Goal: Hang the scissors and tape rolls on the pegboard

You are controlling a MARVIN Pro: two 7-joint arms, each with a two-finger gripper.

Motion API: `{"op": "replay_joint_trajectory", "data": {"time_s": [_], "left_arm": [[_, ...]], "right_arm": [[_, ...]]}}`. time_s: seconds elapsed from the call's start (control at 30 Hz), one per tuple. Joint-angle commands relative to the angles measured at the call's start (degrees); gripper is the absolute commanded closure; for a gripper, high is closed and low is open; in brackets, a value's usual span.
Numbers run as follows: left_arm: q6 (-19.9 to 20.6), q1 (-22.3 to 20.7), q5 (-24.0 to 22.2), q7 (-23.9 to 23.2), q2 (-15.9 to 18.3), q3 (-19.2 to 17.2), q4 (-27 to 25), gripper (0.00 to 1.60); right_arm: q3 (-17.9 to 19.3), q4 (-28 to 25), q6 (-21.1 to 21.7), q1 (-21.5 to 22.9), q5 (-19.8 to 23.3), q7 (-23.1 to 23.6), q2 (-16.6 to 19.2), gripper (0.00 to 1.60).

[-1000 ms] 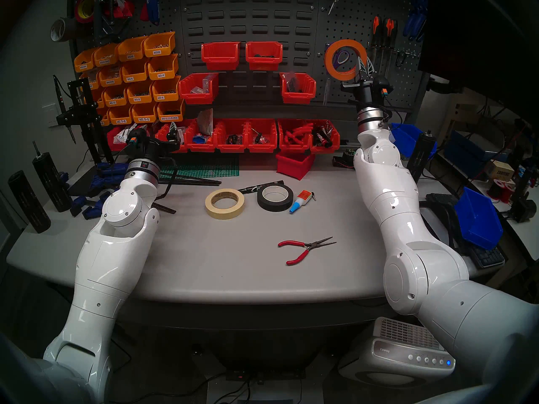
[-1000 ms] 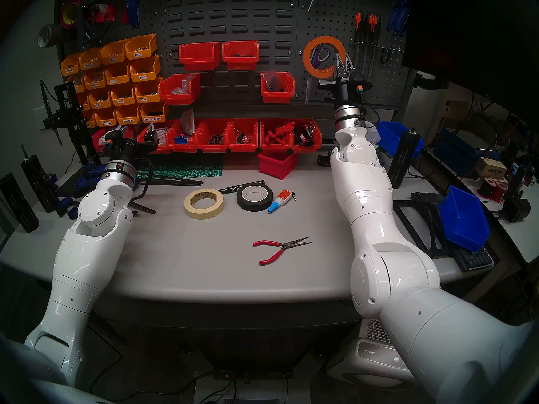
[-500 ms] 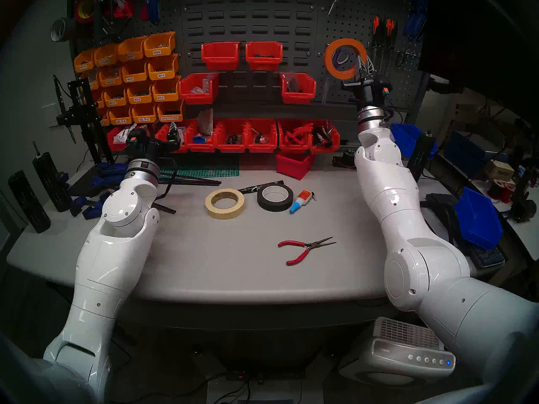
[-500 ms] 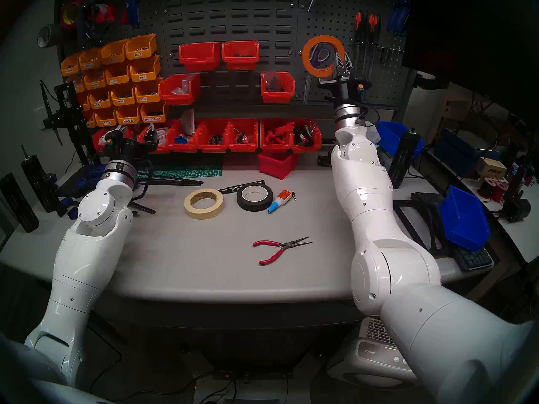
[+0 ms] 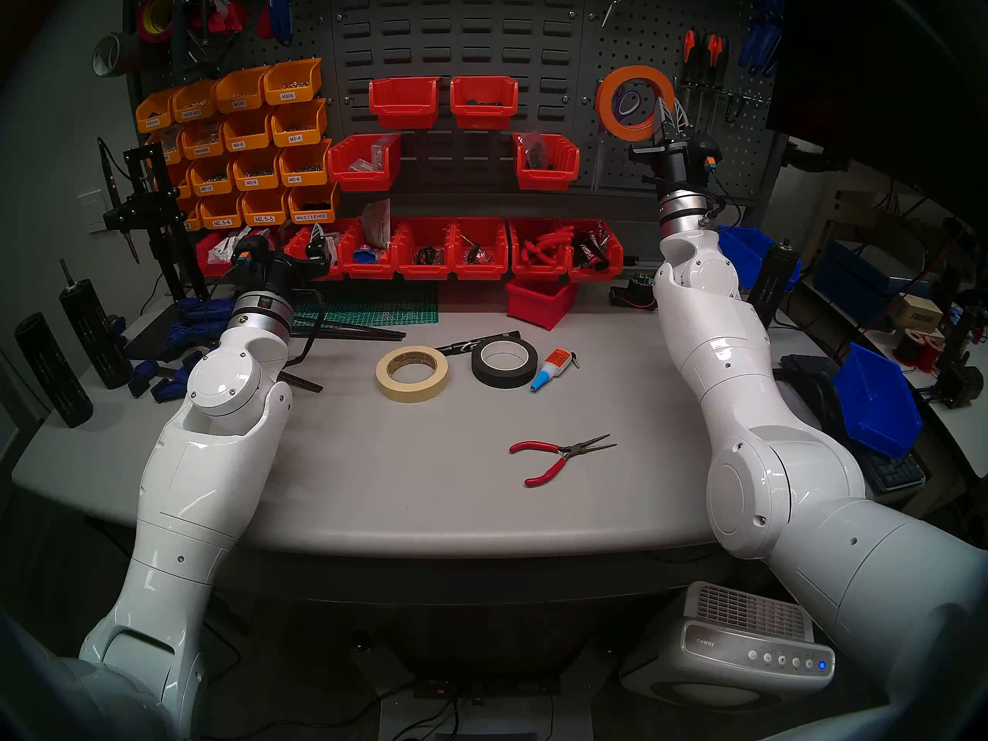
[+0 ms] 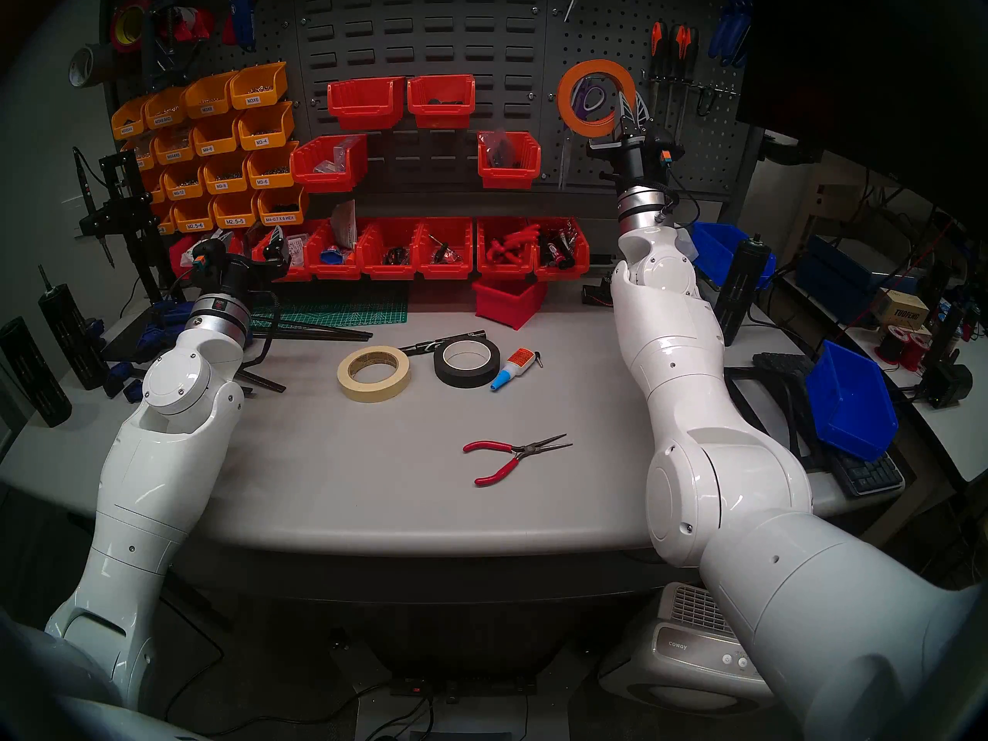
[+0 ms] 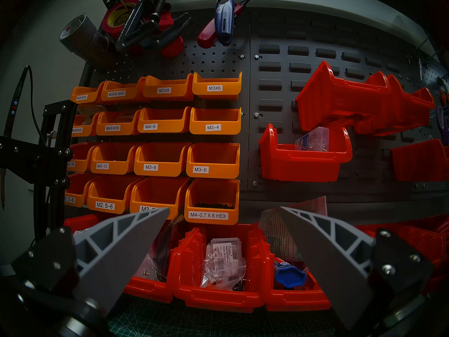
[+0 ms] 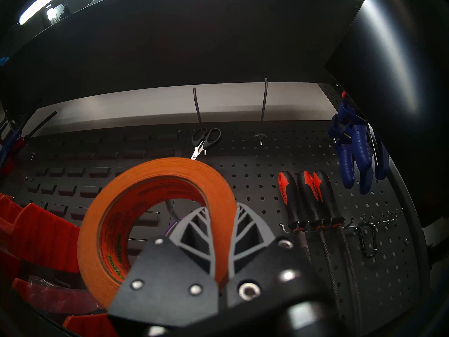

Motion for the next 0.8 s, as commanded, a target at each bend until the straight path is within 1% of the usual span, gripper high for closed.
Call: {"op": "replay_joint_trajectory", "data": {"time_s": [0.0, 0.43, 0.77], "left_arm": [[-0.9, -2.0, 0.0, -0.1, 0.1, -0.5, -1.7, 0.0], [-0.9, -2.0, 0.0, -0.1, 0.1, -0.5, -1.7, 0.0], [-0.9, -2.0, 0.0, -0.1, 0.1, -0.5, -1.7, 0.0]], "right_arm": [[-0.5, -0.2, -1.5, 5.3, 0.7, 1.7, -0.4, 1.6], [-1.0, 0.9, -4.3, 5.2, 2.6, 4.6, -0.7, 1.6], [-0.4, 1.0, -6.0, 5.9, 2.8, 4.4, -0.8, 1.6]]}}
